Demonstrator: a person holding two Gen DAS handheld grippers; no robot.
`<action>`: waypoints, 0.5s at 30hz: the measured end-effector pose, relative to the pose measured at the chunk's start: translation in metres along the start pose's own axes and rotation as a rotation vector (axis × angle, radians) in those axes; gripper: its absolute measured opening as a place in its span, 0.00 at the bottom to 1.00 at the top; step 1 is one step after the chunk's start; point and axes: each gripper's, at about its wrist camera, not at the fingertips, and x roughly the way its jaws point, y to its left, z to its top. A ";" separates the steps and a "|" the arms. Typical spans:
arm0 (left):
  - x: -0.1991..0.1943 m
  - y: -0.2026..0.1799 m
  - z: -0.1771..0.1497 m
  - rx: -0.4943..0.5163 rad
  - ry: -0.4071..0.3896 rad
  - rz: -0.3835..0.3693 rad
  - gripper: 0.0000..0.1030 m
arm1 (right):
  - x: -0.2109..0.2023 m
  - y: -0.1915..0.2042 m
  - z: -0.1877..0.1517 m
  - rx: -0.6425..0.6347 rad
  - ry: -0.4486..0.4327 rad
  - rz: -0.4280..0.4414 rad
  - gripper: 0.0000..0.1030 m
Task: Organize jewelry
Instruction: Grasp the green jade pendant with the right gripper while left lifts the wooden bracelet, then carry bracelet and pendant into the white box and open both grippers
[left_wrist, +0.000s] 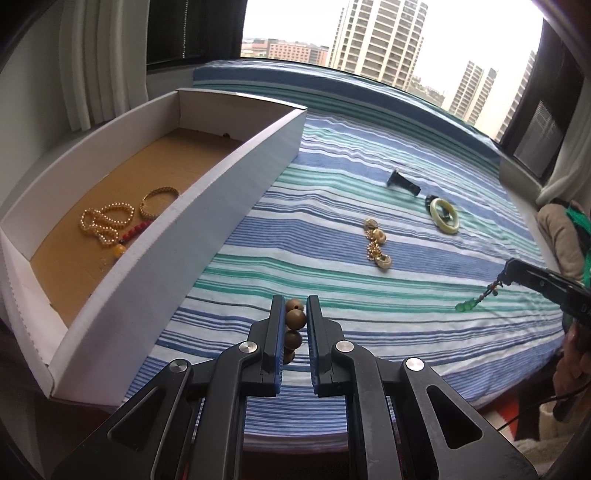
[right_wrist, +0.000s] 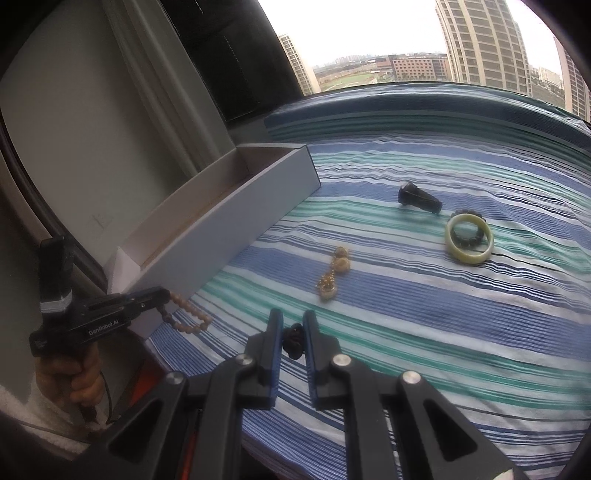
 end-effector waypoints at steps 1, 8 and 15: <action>0.000 0.000 0.000 0.001 0.000 0.003 0.09 | 0.001 0.001 0.000 -0.001 0.000 0.001 0.11; -0.005 0.004 -0.001 -0.010 0.000 -0.041 0.09 | 0.006 0.004 -0.004 0.000 0.021 0.000 0.11; -0.038 0.020 0.010 -0.055 -0.041 -0.123 0.09 | 0.016 0.018 0.005 -0.037 0.042 0.034 0.11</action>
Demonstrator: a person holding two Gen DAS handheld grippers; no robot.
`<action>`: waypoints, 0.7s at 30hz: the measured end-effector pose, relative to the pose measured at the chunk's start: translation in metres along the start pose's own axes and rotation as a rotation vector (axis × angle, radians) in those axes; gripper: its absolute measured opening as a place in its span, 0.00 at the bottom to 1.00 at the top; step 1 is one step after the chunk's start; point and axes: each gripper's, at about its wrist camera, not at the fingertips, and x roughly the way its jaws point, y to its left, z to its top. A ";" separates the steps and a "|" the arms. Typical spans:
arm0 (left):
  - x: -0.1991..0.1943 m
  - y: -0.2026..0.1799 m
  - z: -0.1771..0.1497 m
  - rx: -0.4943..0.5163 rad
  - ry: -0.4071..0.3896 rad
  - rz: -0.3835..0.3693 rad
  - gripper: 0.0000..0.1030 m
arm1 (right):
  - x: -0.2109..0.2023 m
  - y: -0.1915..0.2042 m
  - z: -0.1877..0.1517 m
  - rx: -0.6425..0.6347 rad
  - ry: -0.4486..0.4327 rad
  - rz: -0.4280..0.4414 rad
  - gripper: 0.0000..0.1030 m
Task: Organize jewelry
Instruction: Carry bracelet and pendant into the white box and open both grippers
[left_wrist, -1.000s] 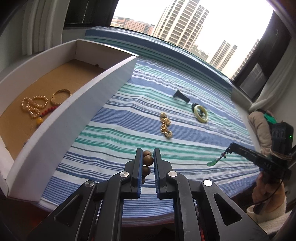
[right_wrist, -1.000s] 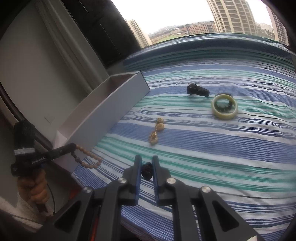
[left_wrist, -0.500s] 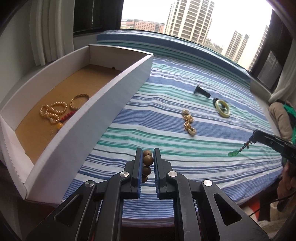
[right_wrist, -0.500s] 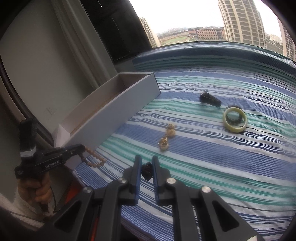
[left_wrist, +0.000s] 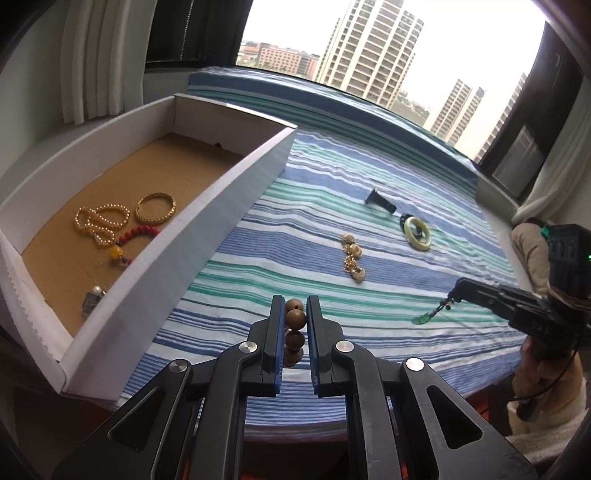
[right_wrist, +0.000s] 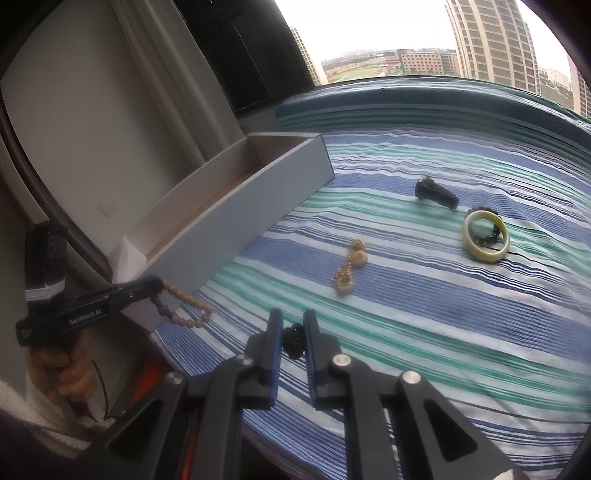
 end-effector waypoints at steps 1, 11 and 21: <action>-0.009 0.004 0.004 -0.005 -0.017 -0.004 0.09 | 0.002 0.005 0.005 -0.018 0.004 0.009 0.11; -0.079 0.100 0.064 -0.107 -0.224 0.235 0.09 | 0.044 0.089 0.119 -0.234 -0.051 0.146 0.11; -0.028 0.211 0.074 -0.261 -0.112 0.378 0.09 | 0.162 0.161 0.210 -0.336 -0.043 0.177 0.11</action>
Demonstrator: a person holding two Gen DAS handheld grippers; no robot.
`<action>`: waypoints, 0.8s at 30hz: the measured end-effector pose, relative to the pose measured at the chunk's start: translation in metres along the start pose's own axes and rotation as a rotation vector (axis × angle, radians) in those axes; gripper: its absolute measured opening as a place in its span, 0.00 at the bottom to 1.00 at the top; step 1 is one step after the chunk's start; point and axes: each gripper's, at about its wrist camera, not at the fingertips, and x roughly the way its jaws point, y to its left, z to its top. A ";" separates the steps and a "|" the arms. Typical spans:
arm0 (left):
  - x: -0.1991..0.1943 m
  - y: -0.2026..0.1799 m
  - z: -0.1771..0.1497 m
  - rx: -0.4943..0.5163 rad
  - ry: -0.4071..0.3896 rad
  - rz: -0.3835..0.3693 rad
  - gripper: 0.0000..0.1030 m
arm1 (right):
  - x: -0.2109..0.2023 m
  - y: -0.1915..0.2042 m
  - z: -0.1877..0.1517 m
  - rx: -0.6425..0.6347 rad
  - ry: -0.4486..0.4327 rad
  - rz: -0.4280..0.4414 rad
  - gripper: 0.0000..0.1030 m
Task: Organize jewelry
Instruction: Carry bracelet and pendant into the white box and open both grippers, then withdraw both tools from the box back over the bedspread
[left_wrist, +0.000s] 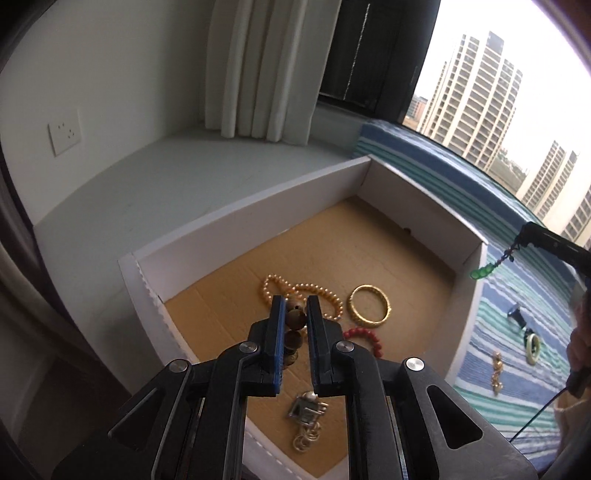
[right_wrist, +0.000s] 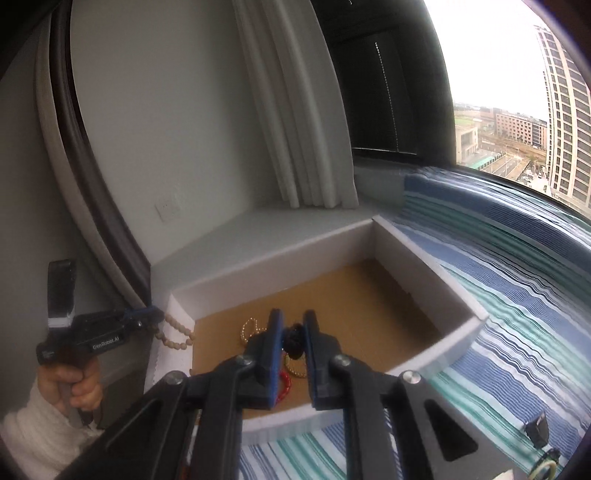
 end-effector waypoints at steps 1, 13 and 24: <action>0.009 0.002 -0.003 0.003 0.020 0.006 0.09 | 0.019 -0.003 0.001 0.002 0.035 0.005 0.11; 0.036 -0.016 -0.027 0.068 0.091 0.024 0.72 | 0.109 -0.042 -0.039 0.065 0.227 -0.110 0.38; 0.012 -0.067 -0.036 0.220 -0.087 0.071 0.89 | -0.018 -0.019 -0.134 0.086 0.126 -0.125 0.50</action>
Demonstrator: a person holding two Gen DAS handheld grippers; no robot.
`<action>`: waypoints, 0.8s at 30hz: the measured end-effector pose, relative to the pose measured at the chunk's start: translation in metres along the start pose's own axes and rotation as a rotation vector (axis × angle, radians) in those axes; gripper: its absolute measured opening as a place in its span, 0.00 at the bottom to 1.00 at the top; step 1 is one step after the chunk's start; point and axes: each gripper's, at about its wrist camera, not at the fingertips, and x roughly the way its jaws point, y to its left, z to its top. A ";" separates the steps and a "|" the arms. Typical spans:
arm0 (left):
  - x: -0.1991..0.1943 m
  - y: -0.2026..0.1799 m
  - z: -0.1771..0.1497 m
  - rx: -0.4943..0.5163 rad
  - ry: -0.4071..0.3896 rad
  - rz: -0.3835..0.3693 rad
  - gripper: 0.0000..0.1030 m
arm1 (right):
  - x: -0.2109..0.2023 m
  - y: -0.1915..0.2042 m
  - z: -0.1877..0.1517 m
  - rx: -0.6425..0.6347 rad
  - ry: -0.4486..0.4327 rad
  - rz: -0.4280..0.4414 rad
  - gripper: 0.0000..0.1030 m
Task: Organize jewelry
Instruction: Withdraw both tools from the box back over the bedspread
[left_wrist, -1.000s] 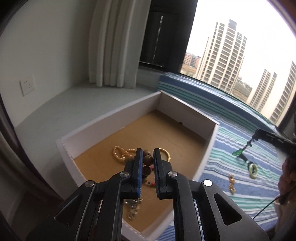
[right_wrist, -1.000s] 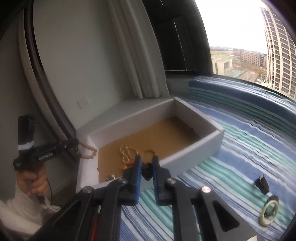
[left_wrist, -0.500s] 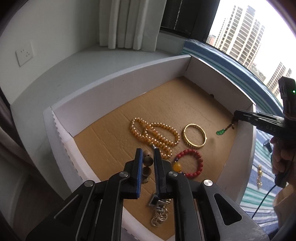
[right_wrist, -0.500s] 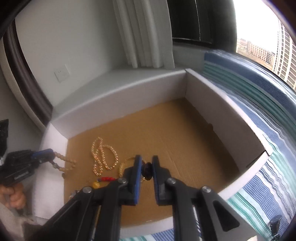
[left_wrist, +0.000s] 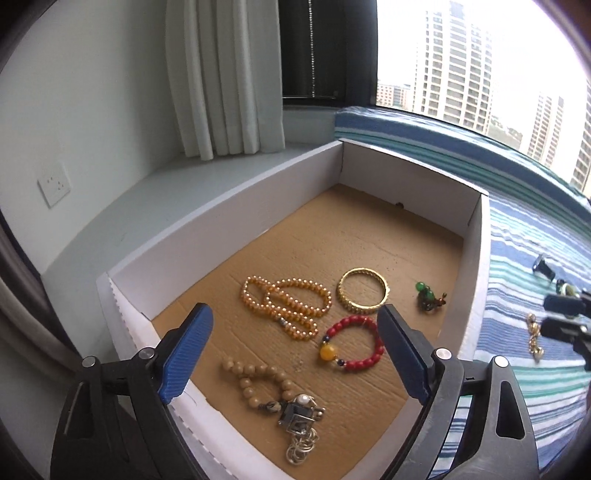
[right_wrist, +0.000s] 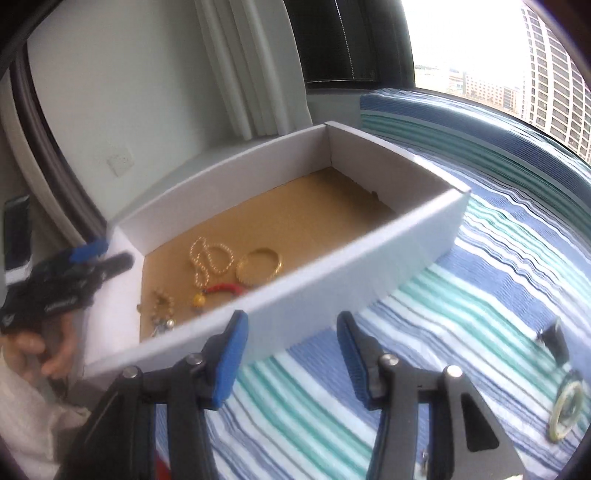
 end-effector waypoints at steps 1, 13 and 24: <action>0.001 -0.003 -0.002 0.003 0.011 -0.011 0.89 | -0.013 -0.002 -0.019 0.000 -0.009 -0.014 0.50; 0.012 -0.014 -0.016 0.041 0.110 0.097 0.88 | -0.132 -0.087 -0.193 0.261 -0.082 -0.345 0.51; 0.000 -0.002 -0.023 -0.020 0.095 0.067 0.88 | -0.162 -0.125 -0.247 0.402 -0.107 -0.468 0.51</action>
